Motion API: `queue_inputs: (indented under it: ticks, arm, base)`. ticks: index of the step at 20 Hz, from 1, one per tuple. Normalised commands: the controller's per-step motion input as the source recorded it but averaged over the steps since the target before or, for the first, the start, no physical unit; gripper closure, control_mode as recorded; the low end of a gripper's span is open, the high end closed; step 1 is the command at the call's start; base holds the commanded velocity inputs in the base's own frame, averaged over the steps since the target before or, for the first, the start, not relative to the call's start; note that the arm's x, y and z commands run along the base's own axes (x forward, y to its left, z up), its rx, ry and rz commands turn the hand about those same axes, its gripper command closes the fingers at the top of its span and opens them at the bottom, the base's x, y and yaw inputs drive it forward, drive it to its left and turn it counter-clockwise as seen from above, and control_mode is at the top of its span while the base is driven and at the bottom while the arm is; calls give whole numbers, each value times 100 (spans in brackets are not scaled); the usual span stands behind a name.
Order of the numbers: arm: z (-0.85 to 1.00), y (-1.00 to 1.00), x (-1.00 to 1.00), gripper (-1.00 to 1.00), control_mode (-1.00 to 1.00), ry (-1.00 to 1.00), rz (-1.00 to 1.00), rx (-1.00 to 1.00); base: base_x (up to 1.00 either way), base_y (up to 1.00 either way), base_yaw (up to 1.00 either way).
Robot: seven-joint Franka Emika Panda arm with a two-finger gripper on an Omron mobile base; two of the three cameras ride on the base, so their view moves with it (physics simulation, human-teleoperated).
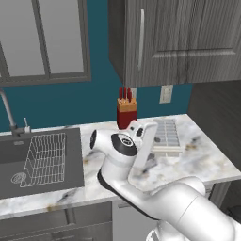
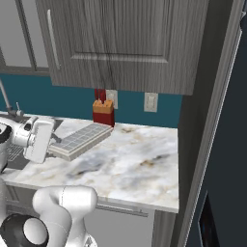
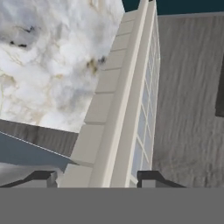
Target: The ice cube tray has been filled with water. Take the tray and place it in the freezer to make ice. Close the freezer door after placing the tray.
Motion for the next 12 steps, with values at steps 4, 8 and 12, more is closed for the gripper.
queue_inputs:
  ticks: [4,8,12]
  arm:
    - [5,-34,0,100,-100,-6,0,0]
    - [0,-6,1,100,-100,-2,0,0]
    - [0,0,2,100,100,0,0,0]
  base:
    - [0,0,0]
    - [0,0,0]
    - [0,0,0]
